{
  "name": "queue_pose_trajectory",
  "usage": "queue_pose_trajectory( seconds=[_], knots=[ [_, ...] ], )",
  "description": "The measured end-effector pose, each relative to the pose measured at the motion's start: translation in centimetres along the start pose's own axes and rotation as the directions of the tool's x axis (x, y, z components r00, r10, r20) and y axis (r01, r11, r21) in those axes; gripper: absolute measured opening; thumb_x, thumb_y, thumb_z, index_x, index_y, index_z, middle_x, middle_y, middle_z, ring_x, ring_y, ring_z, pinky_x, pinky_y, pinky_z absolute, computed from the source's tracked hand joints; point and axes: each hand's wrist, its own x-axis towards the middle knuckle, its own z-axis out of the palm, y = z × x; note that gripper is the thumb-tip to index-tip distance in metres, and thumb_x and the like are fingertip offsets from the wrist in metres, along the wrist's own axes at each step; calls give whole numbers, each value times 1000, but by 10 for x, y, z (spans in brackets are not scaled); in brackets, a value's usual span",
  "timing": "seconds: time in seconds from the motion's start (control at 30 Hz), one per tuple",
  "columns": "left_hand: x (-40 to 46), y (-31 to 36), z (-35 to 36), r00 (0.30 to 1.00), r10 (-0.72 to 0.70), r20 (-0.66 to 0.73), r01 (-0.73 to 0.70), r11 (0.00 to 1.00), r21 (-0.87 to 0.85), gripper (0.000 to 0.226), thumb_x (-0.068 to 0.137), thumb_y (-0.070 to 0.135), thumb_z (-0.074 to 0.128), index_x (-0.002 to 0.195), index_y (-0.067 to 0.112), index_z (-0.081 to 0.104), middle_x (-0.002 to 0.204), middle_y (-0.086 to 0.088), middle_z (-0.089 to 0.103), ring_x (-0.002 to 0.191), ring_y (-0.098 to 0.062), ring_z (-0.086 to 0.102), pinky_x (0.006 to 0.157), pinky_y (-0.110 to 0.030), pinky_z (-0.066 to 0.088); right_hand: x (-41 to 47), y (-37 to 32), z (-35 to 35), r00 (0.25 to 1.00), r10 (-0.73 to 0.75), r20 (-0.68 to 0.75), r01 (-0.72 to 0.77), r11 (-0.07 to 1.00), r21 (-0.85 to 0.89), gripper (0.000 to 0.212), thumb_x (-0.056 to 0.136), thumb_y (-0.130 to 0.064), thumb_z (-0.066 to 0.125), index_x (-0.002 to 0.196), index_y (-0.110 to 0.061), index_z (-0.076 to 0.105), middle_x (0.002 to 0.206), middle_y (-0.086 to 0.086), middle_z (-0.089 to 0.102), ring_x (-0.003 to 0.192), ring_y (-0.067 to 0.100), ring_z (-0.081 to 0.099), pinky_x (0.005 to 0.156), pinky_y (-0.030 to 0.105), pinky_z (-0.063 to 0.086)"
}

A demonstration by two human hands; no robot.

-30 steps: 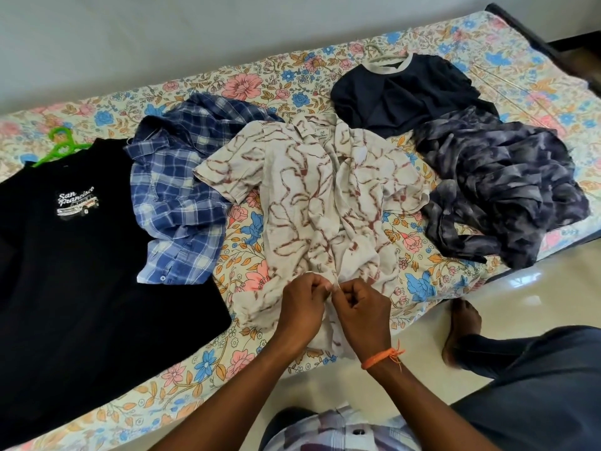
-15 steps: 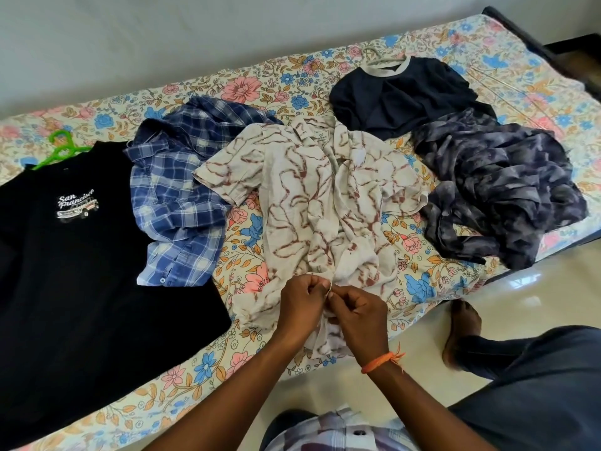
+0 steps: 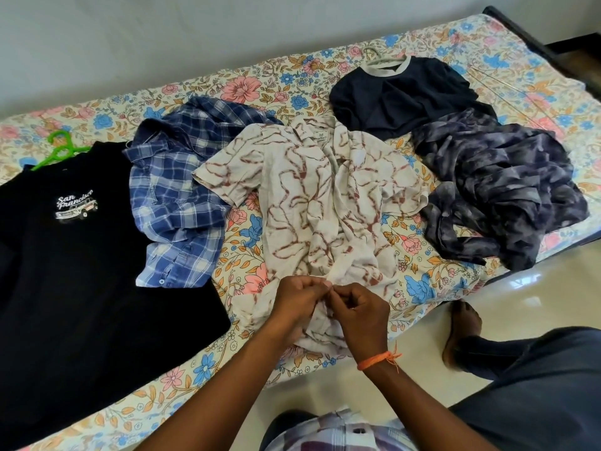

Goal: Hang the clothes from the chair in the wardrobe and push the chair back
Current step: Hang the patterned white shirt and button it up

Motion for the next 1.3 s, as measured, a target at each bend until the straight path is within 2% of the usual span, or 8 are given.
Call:
queue_pose_trajectory(
  seconds=[0.17,0.33,0.5,0.67,0.8,1.03,1.1,1.3],
  knots=[
    [10,9,-15,886,-355,297,423,883,-206,17,92,8,62,78,3,69,75,-13,68,69,-25,68,68,-40,60,1,-4,-4,990,117,73,-130,970,207,5,79,-14,82,82,-16,78,71,-10,73,67,5,69,62,17,53],
    [16,4,-15,842,-416,344,511,819,-259,19,92,12,61,105,-1,66,104,-20,67,94,-31,65,76,-47,59,1,-5,-3,953,269,137,-301,882,362,12,76,-4,82,83,-11,77,73,0,75,71,14,71,64,21,56],
    [16,-8,-6,944,-281,171,318,912,-258,10,94,2,60,94,-6,66,86,-20,68,78,-28,67,69,-37,60,6,-2,-4,859,441,261,-510,683,522,14,75,2,80,88,-2,74,79,16,74,73,24,72,68,30,59],
    [9,-19,-1,993,108,37,-111,987,116,11,91,2,64,83,7,70,81,-10,72,78,-23,67,76,-32,55,5,5,-3,778,537,325,-601,486,635,26,76,9,75,101,5,68,88,23,72,78,28,71,70,33,61],
    [4,-10,-4,938,341,69,-320,771,551,8,85,15,73,90,16,79,85,6,75,77,-4,67,73,-16,52,1,12,-3,786,508,352,-606,521,600,25,78,9,74,102,7,67,92,27,71,85,32,70,77,37,60],
    [-12,8,12,909,415,46,-256,466,847,20,93,15,55,74,16,61,82,-3,68,78,-23,62,64,-32,43,4,8,-2,837,488,245,-537,653,534,21,76,8,77,94,1,69,85,20,72,77,22,69,73,31,57],
    [-14,8,15,911,410,40,-264,506,821,24,95,14,53,72,16,57,78,-4,65,75,-22,61,62,-32,39,5,6,-5,847,480,228,-522,668,531,21,75,8,78,93,1,69,84,19,71,75,20,69,72,28,58],
    [4,-11,-1,988,153,-8,-132,878,460,32,93,22,62,74,-4,61,63,-7,56,60,-16,48,62,-36,43,5,-2,-7,860,453,233,-507,716,480,22,74,4,79,91,-5,68,82,13,72,73,16,69,65,22,57]
  ],
)
